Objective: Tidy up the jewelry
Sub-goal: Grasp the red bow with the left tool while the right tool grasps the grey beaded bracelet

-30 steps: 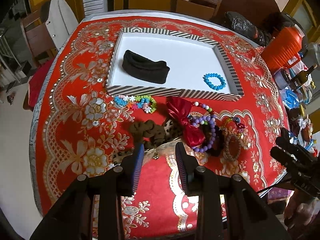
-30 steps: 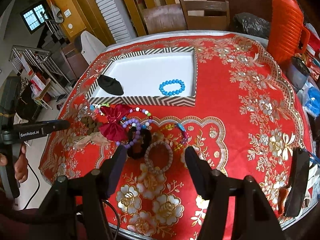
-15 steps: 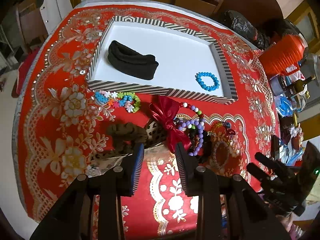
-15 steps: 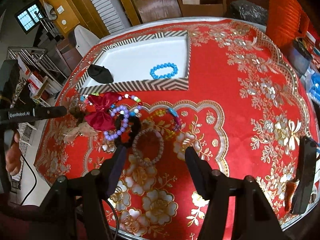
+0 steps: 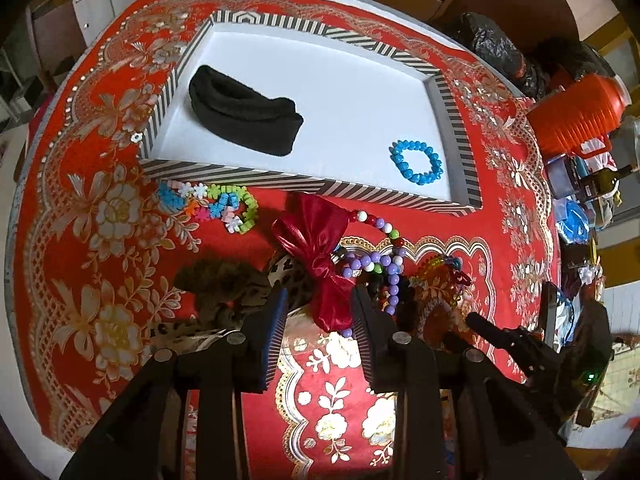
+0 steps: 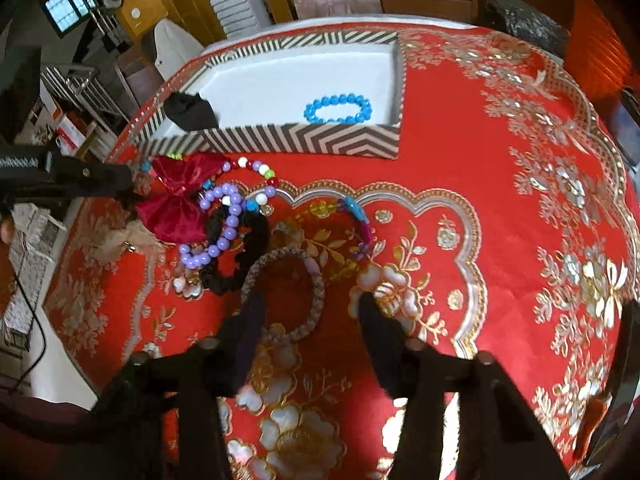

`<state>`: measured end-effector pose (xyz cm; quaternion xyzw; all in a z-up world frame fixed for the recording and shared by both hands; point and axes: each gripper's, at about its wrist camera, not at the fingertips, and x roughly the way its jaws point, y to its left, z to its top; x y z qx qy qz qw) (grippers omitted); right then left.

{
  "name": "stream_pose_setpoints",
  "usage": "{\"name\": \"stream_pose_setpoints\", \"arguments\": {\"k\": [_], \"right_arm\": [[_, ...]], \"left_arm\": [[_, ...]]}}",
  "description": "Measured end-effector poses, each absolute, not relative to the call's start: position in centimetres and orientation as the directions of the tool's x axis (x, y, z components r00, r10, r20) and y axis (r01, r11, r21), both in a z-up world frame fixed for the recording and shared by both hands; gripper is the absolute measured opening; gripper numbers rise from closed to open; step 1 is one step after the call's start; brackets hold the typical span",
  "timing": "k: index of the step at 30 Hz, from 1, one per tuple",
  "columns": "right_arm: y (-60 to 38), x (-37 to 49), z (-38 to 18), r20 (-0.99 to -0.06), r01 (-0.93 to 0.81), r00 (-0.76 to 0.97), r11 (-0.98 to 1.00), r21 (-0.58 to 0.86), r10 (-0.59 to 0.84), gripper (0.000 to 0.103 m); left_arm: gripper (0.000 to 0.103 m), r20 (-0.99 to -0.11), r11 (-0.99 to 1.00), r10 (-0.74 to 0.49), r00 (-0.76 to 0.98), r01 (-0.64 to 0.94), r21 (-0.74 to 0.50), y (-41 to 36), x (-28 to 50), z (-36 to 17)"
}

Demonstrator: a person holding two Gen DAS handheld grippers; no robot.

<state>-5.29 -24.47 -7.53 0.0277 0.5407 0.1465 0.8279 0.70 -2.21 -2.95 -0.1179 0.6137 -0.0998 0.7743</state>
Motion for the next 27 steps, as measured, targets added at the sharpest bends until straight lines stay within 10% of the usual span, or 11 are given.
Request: {"name": "stream_pose_setpoints", "arguments": {"k": [19,23,27], "right_arm": [[-25.5,-4.8,-8.6,-0.879,-0.190,0.354,0.945,0.267,0.320,0.031],[-24.6,-4.8,-8.7,-0.891,-0.207,0.356,0.953,0.220,0.283,0.031],[-24.7,-4.5,-8.9,-0.898,-0.208,0.338,0.953,0.222,0.283,0.010]], "left_arm": [[0.020,-0.954,0.960,-0.262,0.147,-0.058,-0.273,-3.8,4.3,-8.0],[0.005,-0.944,0.956,-0.278,0.175,-0.043,-0.290,-3.7,4.0,-7.7],[0.002,-0.934,0.953,-0.294,0.202,-0.009,-0.302,-3.6,3.5,-6.7]]}}
